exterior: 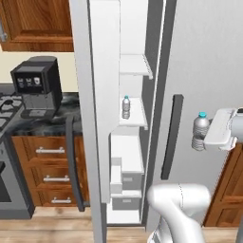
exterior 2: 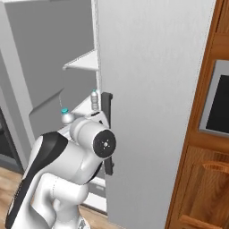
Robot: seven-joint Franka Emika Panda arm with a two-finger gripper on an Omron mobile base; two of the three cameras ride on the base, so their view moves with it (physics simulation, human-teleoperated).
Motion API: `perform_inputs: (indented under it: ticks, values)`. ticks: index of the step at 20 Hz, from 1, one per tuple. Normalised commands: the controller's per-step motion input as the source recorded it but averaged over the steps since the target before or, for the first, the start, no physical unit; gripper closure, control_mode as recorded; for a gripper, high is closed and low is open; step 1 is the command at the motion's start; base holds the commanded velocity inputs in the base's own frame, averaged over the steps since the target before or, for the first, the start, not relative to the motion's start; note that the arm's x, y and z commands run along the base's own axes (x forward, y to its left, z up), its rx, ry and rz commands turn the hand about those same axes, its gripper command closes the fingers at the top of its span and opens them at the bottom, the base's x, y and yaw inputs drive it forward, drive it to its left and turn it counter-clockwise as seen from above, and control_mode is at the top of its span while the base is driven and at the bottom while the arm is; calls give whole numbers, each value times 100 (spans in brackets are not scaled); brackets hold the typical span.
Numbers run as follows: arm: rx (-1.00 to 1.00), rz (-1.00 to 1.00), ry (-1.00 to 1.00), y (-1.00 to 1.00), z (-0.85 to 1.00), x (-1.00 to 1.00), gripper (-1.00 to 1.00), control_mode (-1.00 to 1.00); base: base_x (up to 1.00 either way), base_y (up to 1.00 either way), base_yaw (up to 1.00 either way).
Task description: Take the bottled waters from the counter and place them in the freezer to freeze. Close the freezer door after placing the bottles.
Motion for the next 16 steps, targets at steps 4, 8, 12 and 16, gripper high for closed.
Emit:
perform_inputs:
  ticks: [4, 8, 12, 16]
  values:
    - [0, 0, 0, 0, 0, 0, 100, 100, 54, 0, 0]
    - [0, 0, 0, 0, 0, 0, 100, 100, 19, 0, 0]
    - [0, 0, 0, 0, 0, 0, 100, 100, 7, 1, 0]
    - [0, 0, 0, 0, 0, 0, 100, 100, 7, 4, 0]
